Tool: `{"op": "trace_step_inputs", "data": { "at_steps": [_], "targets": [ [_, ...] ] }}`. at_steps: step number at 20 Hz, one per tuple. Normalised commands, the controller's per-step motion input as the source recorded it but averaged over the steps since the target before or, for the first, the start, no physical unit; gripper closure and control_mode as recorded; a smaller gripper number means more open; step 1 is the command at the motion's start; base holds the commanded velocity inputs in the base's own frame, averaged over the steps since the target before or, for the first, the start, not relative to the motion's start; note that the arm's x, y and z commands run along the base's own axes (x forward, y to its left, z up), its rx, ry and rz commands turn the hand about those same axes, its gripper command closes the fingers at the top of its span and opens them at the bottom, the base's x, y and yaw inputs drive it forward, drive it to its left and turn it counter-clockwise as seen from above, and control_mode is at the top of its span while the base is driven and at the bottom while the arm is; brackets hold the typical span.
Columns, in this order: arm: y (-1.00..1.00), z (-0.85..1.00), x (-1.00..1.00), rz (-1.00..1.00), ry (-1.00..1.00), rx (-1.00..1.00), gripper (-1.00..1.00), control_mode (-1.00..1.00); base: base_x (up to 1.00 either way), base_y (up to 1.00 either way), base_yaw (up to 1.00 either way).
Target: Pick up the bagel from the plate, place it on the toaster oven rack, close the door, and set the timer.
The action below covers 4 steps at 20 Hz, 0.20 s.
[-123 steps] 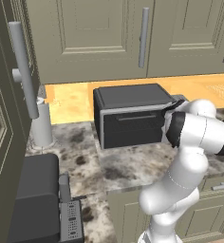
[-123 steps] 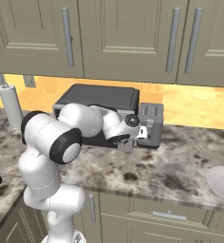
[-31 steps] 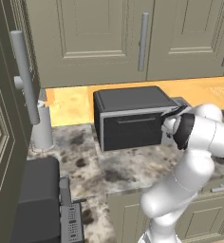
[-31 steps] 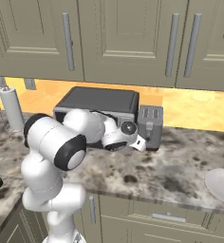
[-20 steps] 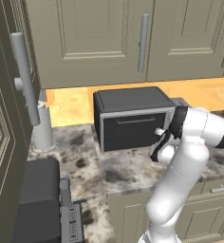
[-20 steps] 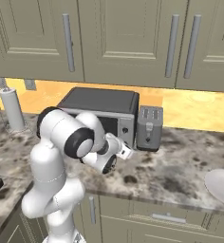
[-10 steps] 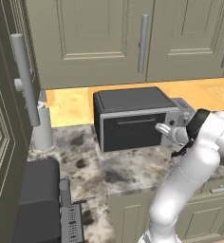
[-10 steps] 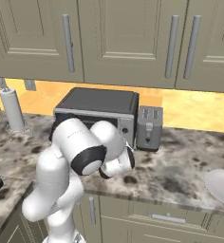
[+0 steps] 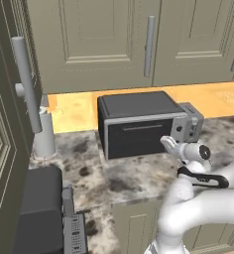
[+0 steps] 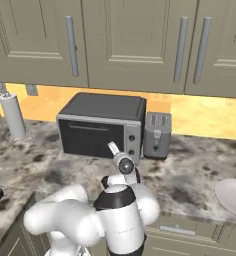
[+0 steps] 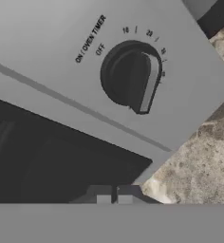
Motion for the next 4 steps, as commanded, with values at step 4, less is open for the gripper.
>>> {"op": "trace_step_inputs", "data": {
  "at_steps": [4],
  "targets": [
    [-0.51, -0.67, -0.06, 0.32, 0.63, 0.65, 1.00, -1.00, 0.00, 0.00, 0.00]
  ]
}}
